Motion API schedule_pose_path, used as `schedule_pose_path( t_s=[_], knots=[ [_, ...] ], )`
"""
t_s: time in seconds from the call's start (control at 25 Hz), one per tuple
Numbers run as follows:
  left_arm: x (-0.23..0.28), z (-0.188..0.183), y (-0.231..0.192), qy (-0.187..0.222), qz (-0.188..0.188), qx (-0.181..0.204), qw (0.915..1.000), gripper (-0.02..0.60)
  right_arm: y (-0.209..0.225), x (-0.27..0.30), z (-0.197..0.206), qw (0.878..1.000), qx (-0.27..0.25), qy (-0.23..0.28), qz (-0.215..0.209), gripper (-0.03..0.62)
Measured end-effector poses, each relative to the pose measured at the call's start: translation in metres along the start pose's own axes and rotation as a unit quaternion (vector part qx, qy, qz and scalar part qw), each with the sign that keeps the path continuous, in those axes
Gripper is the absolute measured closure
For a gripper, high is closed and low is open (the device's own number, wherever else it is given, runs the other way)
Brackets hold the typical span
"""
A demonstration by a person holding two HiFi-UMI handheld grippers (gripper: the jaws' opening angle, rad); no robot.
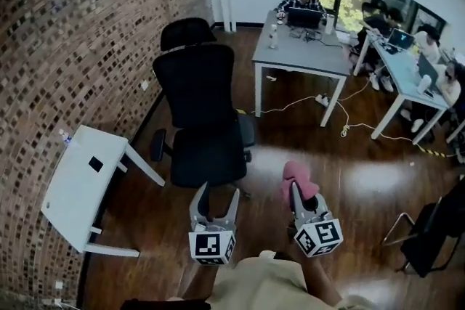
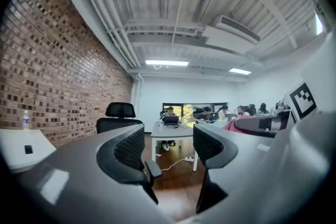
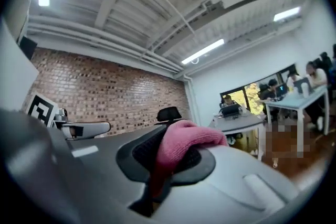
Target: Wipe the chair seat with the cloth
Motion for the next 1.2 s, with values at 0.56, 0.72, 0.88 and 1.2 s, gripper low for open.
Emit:
schedule_pose_path(
  t_s=[0.56, 0.72, 0.88, 1.2],
  knots=[
    [-0.030, 0.049, 0.128, -0.053, 0.344, -0.015, 0.9372, 0.327, -0.081, -0.234, 0.006, 0.930, -0.002, 0.034, 0.367, 0.579],
    [-0.060, 0.048, 0.200, -0.046, 0.446, -0.017, 0.8937, 0.328, -0.118, -0.315, 0.014, 0.881, 0.010, 0.054, 0.470, 0.579],
    [-0.113, 0.050, 0.266, -0.043, 0.519, -0.012, 0.8534, 0.328, -0.157, -0.397, 0.014, 0.831, 0.008, 0.075, 0.551, 0.579],
    [-0.281, 0.059, 0.402, -0.057, 0.681, 0.000, 0.7300, 0.328, -0.263, -0.545, 0.031, 0.723, -0.003, 0.119, 0.680, 0.579]
  ],
)
Point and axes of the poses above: the fingertips, and each gripper's own axes: x forward along the fingers, y to its right, z out of its underside, the point moved 7 cm from there along -x, backward along the fingers, and after that the axes turned 15 degrees about -z, right-handed, at the moved point
